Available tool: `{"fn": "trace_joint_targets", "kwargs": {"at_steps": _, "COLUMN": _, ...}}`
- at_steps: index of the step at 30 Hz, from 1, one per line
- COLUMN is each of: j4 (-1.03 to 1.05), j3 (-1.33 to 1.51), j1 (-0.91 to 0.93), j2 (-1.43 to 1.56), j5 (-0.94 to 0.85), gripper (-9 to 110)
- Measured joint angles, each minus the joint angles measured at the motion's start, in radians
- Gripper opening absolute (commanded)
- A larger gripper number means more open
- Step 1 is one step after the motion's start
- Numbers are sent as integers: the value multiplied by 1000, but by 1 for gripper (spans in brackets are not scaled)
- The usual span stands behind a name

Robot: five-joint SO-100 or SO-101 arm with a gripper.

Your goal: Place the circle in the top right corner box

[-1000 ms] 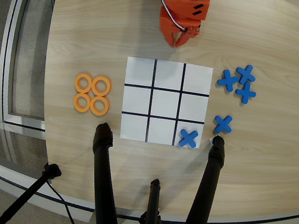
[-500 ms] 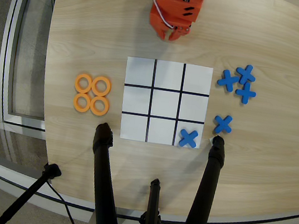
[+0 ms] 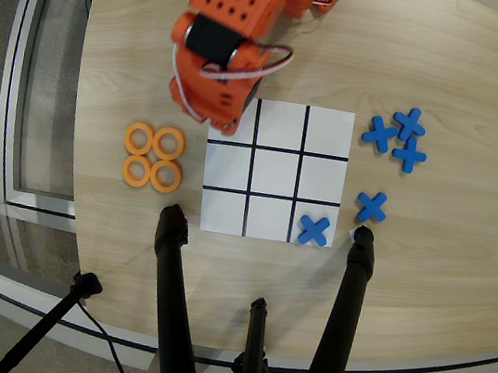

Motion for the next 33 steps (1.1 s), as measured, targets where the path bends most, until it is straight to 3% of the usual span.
{"fn": "trace_joint_targets", "kwargs": {"at_steps": 13, "j4": -29, "j3": -328, "j1": 58, "j2": -351, "j5": -14, "gripper": 16}}
{"fn": "trace_joint_targets", "kwargs": {"at_steps": 33, "j4": -34, "j3": -436, "j1": 115, "j2": -509, "j5": -26, "gripper": 16}}
